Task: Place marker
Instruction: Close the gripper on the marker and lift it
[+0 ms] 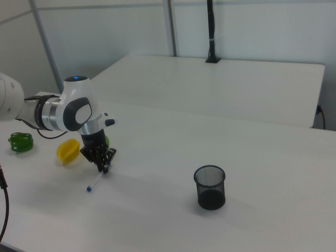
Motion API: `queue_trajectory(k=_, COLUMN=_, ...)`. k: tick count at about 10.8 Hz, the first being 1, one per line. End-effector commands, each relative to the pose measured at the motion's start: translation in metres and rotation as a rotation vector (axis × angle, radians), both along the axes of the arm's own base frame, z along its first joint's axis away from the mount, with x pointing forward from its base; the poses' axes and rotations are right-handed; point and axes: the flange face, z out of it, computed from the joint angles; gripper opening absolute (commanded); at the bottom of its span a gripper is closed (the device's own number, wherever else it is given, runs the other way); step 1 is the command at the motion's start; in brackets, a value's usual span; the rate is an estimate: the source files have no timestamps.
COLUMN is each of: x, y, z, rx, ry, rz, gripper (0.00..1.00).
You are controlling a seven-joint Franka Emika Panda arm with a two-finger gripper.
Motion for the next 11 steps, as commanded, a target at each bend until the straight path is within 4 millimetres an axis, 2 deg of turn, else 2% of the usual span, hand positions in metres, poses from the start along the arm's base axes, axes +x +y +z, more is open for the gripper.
queue_trajectory(k=1, x=-0.008, y=-0.009, z=0.041, rx=-0.011, ry=-0.015, rz=-0.026, gripper=0.00)
queue_trajectory(k=4, x=-0.013, y=-0.037, z=0.109, rx=0.012, ry=-0.057, rz=-0.075, gripper=0.00)
queue_trajectory(k=6, x=-0.019, y=-0.043, z=0.170, rx=0.044, ry=-0.063, rz=-0.102, gripper=0.00)
queue_trajectory(k=8, x=-0.030, y=-0.063, z=0.219, rx=0.078, ry=-0.065, rz=-0.125, gripper=0.00)
queue_trajectory(k=11, x=-0.055, y=-0.089, z=0.271, rx=0.135, ry=-0.072, rz=-0.116, gripper=0.00)
